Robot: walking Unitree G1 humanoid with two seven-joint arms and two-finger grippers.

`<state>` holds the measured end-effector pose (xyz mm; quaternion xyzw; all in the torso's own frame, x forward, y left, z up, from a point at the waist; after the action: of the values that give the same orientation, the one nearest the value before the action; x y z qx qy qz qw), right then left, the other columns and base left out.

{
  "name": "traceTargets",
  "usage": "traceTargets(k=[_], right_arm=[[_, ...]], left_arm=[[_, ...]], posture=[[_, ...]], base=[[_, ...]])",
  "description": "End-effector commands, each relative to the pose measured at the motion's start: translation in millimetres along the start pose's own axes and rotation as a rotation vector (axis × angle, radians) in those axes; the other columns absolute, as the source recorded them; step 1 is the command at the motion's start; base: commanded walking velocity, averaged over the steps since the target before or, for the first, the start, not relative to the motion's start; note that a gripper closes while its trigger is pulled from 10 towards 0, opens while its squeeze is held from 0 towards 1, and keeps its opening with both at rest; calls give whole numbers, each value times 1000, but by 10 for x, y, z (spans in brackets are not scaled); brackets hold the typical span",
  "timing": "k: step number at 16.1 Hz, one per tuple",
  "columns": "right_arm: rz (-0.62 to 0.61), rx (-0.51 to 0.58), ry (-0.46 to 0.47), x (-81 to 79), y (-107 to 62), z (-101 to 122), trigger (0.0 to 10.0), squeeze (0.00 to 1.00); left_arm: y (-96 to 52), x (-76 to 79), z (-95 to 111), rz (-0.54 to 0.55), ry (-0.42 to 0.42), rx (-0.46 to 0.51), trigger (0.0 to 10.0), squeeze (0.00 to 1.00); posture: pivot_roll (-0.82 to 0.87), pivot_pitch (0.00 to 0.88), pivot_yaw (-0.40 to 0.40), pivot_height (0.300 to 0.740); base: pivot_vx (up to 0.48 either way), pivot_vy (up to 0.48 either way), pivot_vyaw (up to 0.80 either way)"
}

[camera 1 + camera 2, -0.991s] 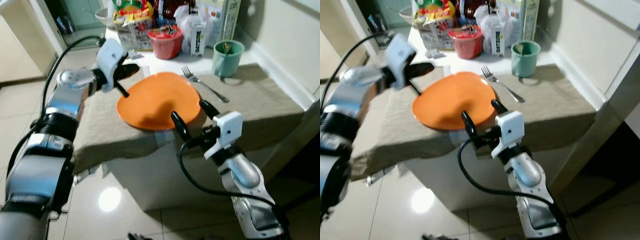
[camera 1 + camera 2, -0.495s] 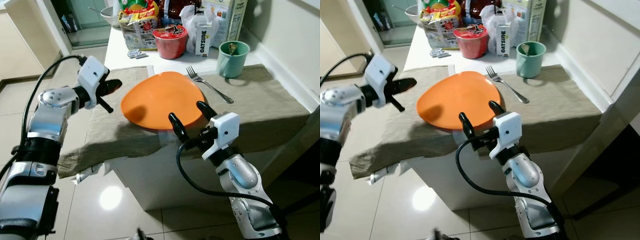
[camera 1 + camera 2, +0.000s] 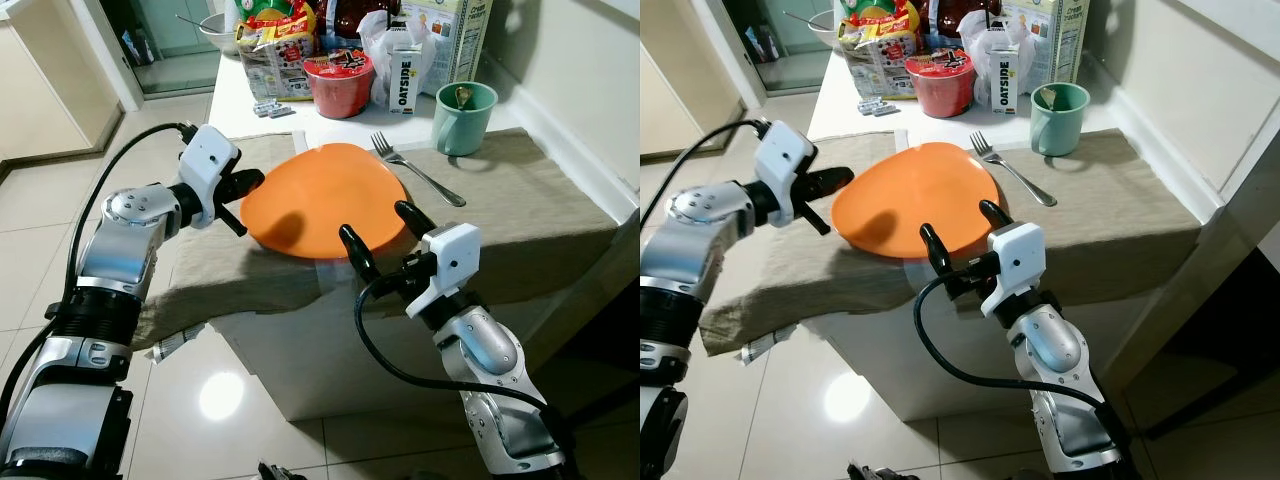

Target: Setting the table

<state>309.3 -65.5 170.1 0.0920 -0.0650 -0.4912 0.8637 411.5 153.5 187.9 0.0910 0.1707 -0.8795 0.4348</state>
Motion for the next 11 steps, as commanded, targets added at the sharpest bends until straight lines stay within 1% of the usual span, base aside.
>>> traceTargets(k=[1,4,6,7,9,11], right_arm=[[19,16,-9,-26,39,45,10000,0],[6,15,1,7,47,47,10000,0],[-27,14,31,89,55,54,10000,0],[-32,14,33,113,56,56,10000,0],[-47,11,44,164,57,56,10000,0],[-72,7,84,218,68,50,10000,0]], left_arm=[[-9,23,-77,-2,2,-34,10000,0],[-14,56,-173,-10,-5,-63,10000,0],[-38,28,-275,8,-16,-86,10000,0],[-45,24,-294,12,-21,-89,10000,0],[-64,41,-347,14,-30,-98,10000,0],[-78,65,-385,12,-37,-104,10000,0]], posture=[[-116,46,127,740],[-118,44,130,740],[-123,40,130,740],[-123,40,130,740],[-123,39,127,740],[-122,40,125,740]], base=[[0,0,0],[0,0,0],[0,0,0],[0,0,0],[0,0,0],[0,0,0]])
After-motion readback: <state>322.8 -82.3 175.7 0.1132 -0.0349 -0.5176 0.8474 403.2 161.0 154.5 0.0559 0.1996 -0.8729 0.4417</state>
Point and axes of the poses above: a point about 5 cm out from each wrist's last joint towards the gripper, its own y axis pointing out of the wrist towards the gripper, its own z axis along the axis of the wrist's last joint, x = y × z, the point moved 6 cm from there along y, pointing out of the wrist towards the gripper
